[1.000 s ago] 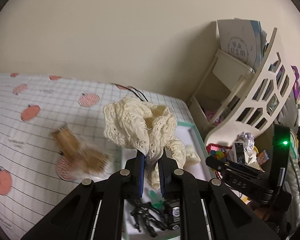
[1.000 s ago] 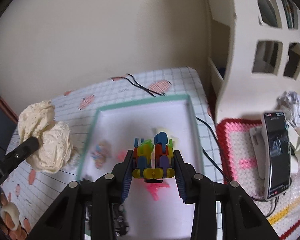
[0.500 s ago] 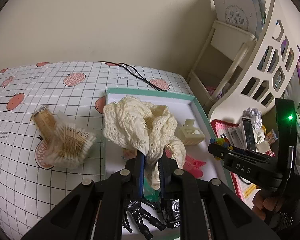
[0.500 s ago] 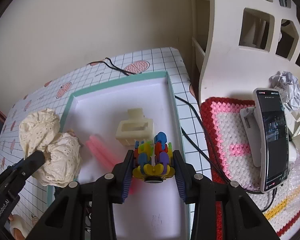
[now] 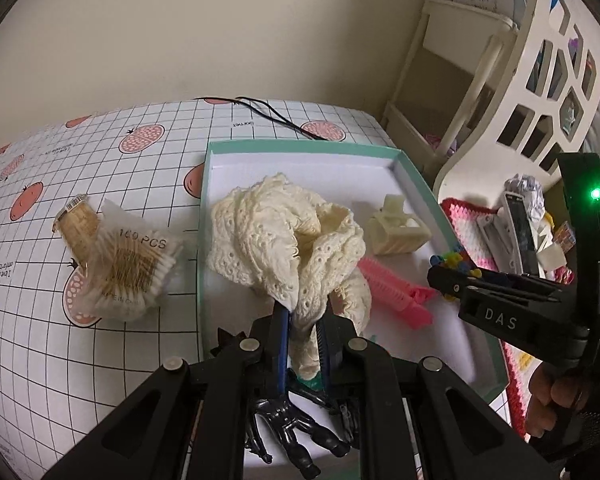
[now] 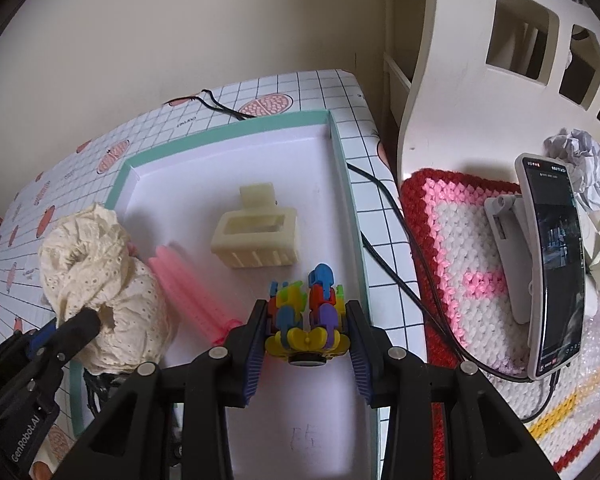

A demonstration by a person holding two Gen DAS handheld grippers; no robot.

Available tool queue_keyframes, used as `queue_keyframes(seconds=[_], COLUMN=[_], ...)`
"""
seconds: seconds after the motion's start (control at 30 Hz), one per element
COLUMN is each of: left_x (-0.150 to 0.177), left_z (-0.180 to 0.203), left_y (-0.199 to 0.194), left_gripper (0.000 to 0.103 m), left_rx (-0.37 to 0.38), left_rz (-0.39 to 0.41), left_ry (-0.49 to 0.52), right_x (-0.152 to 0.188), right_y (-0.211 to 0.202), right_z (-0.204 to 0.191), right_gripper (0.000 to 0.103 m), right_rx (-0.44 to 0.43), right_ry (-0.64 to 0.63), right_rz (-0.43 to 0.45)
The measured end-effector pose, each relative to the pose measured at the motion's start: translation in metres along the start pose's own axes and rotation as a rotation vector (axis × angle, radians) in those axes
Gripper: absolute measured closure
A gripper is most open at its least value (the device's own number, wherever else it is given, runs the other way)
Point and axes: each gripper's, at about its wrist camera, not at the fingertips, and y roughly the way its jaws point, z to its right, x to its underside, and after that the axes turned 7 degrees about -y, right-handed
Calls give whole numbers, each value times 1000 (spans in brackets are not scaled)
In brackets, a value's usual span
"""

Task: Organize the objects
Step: 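Carry the lace cloth and block toy over the white tray, then open left tool to drop the lace cloth while right tool releases block toy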

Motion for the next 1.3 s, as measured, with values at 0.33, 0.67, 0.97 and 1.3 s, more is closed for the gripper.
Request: queue_keyframes(seconds=[0.33, 0.67, 0.97, 1.3], left_x=[4, 8, 3, -7], left_z=[-2, -6, -7, -13], left_y=[10, 18, 11, -6], left_gripper=[90, 89, 79, 58], left_rx=[-31, -47, -22, 28], left_rz=[-43, -81, -95, -91], left_ry=[5, 1, -11, -47], right_x=[3, 5, 3, -3], right_y=[7, 13, 10, -8], right_z=[-9, -15, -17, -17], right_gripper=[63, 63, 62, 54], right_rx=[12, 23, 13, -16], right_ry=[-34, -50, -51, -47], right_rz=[-24, -44, -42, 1])
